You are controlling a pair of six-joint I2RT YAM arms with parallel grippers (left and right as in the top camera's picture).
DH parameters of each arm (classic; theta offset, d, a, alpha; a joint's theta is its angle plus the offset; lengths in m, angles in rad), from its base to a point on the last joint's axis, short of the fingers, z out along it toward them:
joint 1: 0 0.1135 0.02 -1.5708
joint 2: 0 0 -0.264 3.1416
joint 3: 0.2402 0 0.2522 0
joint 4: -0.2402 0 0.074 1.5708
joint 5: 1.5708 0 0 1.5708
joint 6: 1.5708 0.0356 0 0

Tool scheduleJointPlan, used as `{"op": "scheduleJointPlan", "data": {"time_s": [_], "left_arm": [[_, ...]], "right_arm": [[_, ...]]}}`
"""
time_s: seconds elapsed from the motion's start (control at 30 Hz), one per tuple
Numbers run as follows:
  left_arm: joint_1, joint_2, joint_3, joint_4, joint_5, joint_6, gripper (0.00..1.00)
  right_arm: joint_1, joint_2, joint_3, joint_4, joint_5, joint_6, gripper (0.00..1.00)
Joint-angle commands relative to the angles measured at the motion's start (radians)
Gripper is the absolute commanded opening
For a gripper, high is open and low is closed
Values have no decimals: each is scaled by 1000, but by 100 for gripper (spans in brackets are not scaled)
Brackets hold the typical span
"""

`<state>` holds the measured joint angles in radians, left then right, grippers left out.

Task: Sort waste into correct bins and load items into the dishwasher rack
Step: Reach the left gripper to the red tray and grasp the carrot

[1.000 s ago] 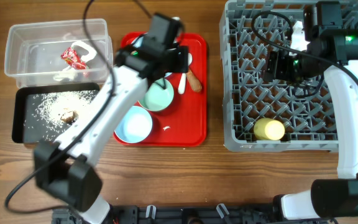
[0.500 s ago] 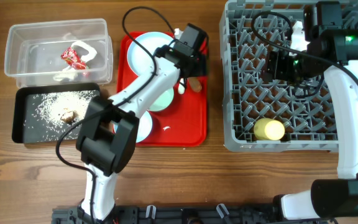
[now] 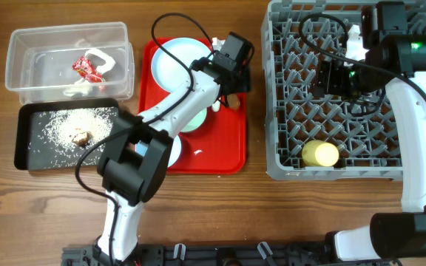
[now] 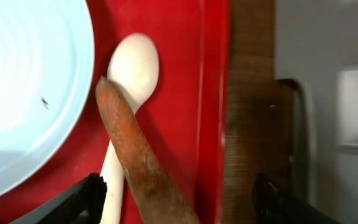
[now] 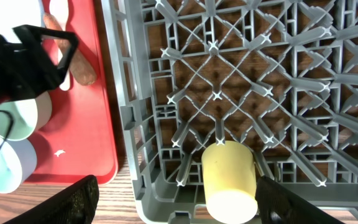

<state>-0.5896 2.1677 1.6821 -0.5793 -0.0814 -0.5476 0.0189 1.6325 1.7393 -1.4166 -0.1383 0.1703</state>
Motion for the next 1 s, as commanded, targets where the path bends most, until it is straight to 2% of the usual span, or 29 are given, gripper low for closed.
{"op": "scheduleJointPlan", "data": {"time_s": [0.0,0.1,0.33,0.6,0.73,0.9,0.97], "left_arm": [[3,47,11,0,-13,-91,76],[3,50,11,0,-13,-132,69],[4,68,11,-11,-13,-292,61],[4,105,11,-15,18,-329,57],[3,105,11,-10,18,-329,46],[3,105,11,-11,18,-328,21],[3,105,11,-11,21,-328,14]], "right_arm": [[3,4,13,-2,-16,-14,82],[3,4,13,-2,-16,-14,82],[3,4,13,-11,-16,-14,82],[3,4,13,-15,-16,-14,82],[3,4,13,-13,-16,-14,82],[3,4,13,-13,-16,-14,82],[3,4,13,-13,-16,-14,82]]}}
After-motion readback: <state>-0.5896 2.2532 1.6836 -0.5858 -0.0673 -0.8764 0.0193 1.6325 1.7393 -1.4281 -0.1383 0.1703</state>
